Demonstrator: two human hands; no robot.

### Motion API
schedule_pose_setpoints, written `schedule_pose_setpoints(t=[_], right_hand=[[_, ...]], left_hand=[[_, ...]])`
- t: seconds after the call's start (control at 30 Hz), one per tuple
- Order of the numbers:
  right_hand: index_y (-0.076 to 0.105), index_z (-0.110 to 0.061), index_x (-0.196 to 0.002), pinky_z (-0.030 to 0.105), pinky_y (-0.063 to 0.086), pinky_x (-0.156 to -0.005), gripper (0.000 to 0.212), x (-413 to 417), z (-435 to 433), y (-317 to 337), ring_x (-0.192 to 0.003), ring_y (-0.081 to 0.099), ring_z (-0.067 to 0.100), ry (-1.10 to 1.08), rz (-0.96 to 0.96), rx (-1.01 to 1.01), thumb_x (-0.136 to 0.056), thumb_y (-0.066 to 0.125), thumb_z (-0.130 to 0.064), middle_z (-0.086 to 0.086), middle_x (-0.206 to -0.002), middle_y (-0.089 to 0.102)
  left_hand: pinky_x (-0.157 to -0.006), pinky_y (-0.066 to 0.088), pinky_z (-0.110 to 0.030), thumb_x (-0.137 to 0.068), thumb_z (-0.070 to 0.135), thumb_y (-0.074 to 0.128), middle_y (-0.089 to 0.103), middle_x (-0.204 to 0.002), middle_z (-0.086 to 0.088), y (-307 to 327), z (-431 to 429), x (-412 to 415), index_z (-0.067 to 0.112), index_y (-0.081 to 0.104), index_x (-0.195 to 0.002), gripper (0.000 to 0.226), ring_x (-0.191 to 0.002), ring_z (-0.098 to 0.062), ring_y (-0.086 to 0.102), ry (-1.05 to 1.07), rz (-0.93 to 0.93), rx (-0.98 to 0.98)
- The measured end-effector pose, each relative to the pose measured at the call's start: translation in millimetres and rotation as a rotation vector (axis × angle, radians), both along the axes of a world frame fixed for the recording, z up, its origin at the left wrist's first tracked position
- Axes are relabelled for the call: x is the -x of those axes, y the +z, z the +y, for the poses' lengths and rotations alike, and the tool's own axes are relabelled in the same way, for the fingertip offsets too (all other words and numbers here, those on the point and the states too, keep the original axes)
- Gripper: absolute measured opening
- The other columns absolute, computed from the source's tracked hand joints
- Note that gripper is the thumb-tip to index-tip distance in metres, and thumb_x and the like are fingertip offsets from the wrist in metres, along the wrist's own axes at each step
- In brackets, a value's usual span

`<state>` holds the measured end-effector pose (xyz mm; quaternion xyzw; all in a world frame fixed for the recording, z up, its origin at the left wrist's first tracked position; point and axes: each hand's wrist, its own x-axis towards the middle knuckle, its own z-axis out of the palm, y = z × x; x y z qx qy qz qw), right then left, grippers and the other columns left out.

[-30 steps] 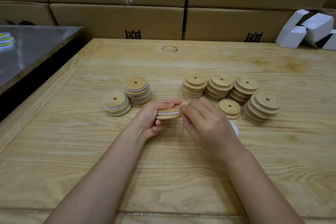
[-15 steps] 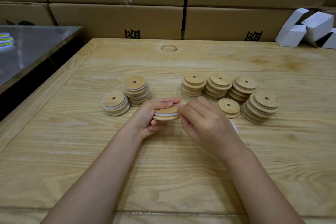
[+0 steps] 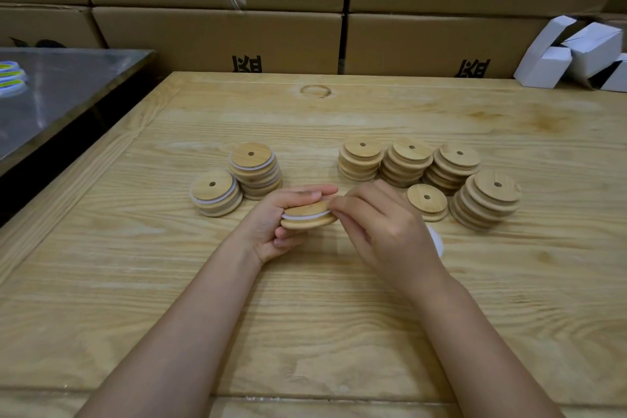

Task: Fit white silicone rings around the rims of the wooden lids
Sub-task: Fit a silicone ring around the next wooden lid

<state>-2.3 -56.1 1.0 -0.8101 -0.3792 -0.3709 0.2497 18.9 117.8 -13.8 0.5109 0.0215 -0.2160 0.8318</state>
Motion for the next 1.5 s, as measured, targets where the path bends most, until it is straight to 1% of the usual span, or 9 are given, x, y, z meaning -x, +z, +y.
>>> schedule_pose_setpoints(t=[0.13, 0.23, 0.37, 0.53, 0.67, 0.77, 1.0, 1.17, 1.5], right_hand=[[0.071, -0.003, -0.089, 0.038, 0.049, -0.059, 0.008, -1, -1, -3, -0.066, 0.056, 0.027, -0.001, 0.023, -0.014, -0.087, 0.063, -0.004, 0.008, -0.076, 0.063], [0.070, -0.003, -0.095, 0.038, 0.048, -0.060, 0.012, -2, 0, -5, -0.066, 0.056, 0.026, -0.012, 0.033, -0.036, -0.089, 0.060, -0.006, 0.007, -0.076, 0.063], [0.070, -0.002, -0.091, 0.037, 0.048, -0.059, 0.013, -2, 0, -7, -0.064, 0.055, 0.026, -0.008, 0.010, -0.060, -0.089, 0.059, -0.006, 0.007, -0.073, 0.062], [0.070, -0.001, -0.089, 0.036, 0.047, -0.059, 0.013, -1, 3, -7, -0.063, 0.056, 0.026, 0.003, 0.022, -0.068, -0.088, 0.058, -0.005, 0.007, -0.071, 0.062], [0.070, -0.001, -0.087, 0.036, 0.047, -0.058, 0.014, 1, 4, -7, -0.061, 0.055, 0.026, 0.005, 0.027, -0.070, -0.088, 0.057, -0.006, 0.007, -0.068, 0.061], [0.070, -0.001, -0.087, 0.037, 0.048, -0.057, 0.015, 1, 3, -7, -0.060, 0.054, 0.027, -0.001, 0.040, -0.081, -0.088, 0.056, -0.006, 0.007, -0.067, 0.061], [0.070, -0.001, -0.087, 0.037, 0.048, -0.058, 0.014, 1, 3, -6, -0.061, 0.056, 0.027, -0.004, 0.063, -0.085, -0.087, 0.057, -0.006, 0.007, -0.067, 0.062], [0.070, -0.001, -0.087, 0.037, 0.049, -0.058, 0.016, 0, 1, -7, -0.061, 0.056, 0.027, -0.008, 0.083, -0.088, -0.089, 0.056, -0.008, 0.007, -0.068, 0.062], [0.070, -0.003, -0.088, 0.035, 0.049, -0.058, 0.014, 0, 0, -7, -0.061, 0.056, 0.023, -0.022, 0.099, -0.083, -0.088, 0.057, -0.009, 0.003, -0.068, 0.063]], left_hand=[[-0.025, 0.020, -0.007, -0.076, 0.012, 0.052, 0.071, -0.073, -0.004, 6, -2, 4, 0.007, 0.061, -0.104, 0.030, -0.024, -0.002, 0.037, 0.063, -0.050, 0.069], [-0.028, 0.033, -0.010, -0.073, 0.007, 0.050, 0.072, -0.075, -0.007, 12, -2, 7, 0.009, 0.067, -0.090, 0.024, -0.037, -0.009, 0.055, 0.176, -0.111, 0.164], [-0.051, 0.049, -0.017, -0.067, 0.007, 0.052, 0.070, -0.073, -0.002, 21, 17, 9, 0.019, 0.074, -0.073, 0.026, -0.063, -0.012, 0.066, 0.422, -0.262, 0.242], [-0.043, 0.040, -0.017, -0.063, 0.008, 0.060, 0.067, -0.079, 0.001, 24, 76, 11, 0.020, 0.069, -0.083, 0.025, -0.047, -0.008, 0.053, 0.676, -0.401, 0.477], [-0.070, 0.047, -0.021, -0.084, -0.003, 0.040, 0.072, -0.082, -0.004, 14, 108, 9, 0.014, 0.061, -0.092, 0.028, -0.075, -0.014, 0.063, 1.008, -0.403, 0.139], [-0.075, 0.048, -0.023, -0.081, -0.008, 0.042, 0.073, -0.075, -0.002, 7, 112, 3, 0.011, 0.061, -0.088, 0.028, -0.079, -0.015, 0.065, 1.127, -0.396, -0.068], [-0.085, 0.045, -0.016, -0.090, -0.007, 0.044, 0.066, -0.092, 0.002, -10, 106, -7, 0.021, 0.060, -0.089, 0.032, -0.089, -0.002, 0.061, 1.054, -0.431, -0.427], [-0.084, 0.044, -0.014, -0.090, 0.000, 0.053, 0.064, -0.099, 0.000, -11, 103, -5, 0.006, 0.062, -0.107, 0.021, -0.094, -0.009, 0.059, 0.933, -0.383, -0.574], [-0.104, 0.028, -0.025, -0.054, 0.029, 0.090, 0.040, -0.138, 0.002, -23, 100, -5, 0.037, 0.035, -0.137, 0.100, -0.129, -0.012, 0.037, 0.683, -0.527, -1.279]])
